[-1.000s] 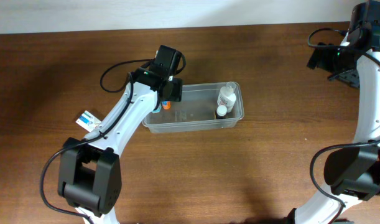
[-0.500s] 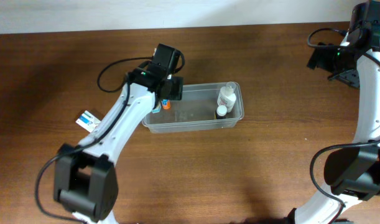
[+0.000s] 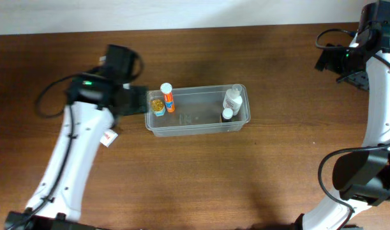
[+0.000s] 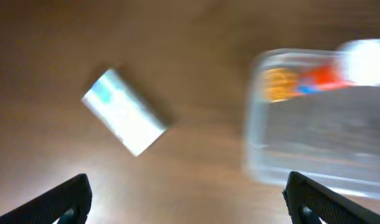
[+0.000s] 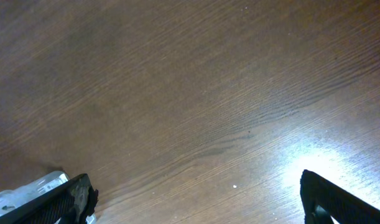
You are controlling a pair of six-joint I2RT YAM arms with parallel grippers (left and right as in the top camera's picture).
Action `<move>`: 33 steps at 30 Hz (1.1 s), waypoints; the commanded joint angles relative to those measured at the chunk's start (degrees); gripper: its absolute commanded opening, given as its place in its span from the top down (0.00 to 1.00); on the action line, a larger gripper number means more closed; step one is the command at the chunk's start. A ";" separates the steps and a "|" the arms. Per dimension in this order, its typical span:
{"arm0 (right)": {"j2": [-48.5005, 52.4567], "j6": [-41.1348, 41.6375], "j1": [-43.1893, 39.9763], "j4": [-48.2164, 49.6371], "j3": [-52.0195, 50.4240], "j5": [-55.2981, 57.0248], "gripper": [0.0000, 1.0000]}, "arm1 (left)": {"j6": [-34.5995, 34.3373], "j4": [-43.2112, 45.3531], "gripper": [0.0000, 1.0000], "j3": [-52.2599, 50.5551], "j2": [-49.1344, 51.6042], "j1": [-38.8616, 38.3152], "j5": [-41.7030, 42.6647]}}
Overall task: Pack container
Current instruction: 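Raise the left gripper and move it over the white Panadol box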
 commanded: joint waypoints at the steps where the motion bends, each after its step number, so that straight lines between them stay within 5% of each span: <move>1: -1.62 0.44 -0.26 0.02 1.05 0.52 0.01 | -3.48 -0.59 0.01 -1.05 -0.57 5.66 -1.01; 7: -1.62 0.44 -0.26 0.02 1.05 0.52 0.02 | -3.10 6.36 0.01 -7.80 -0.48 13.18 3.93; 14: -1.62 0.44 -0.26 0.02 1.05 0.52 0.02 | 6.43 18.82 0.01 -17.84 0.33 16.85 3.93; 23: -1.62 0.44 -0.26 0.02 1.05 0.52 0.02 | -21.18 23.85 0.01 -25.92 0.96 19.98 4.74; 33: -1.62 0.44 -0.26 0.02 1.05 0.52 0.02 | -23.26 40.41 0.01 -35.36 0.96 19.93 10.32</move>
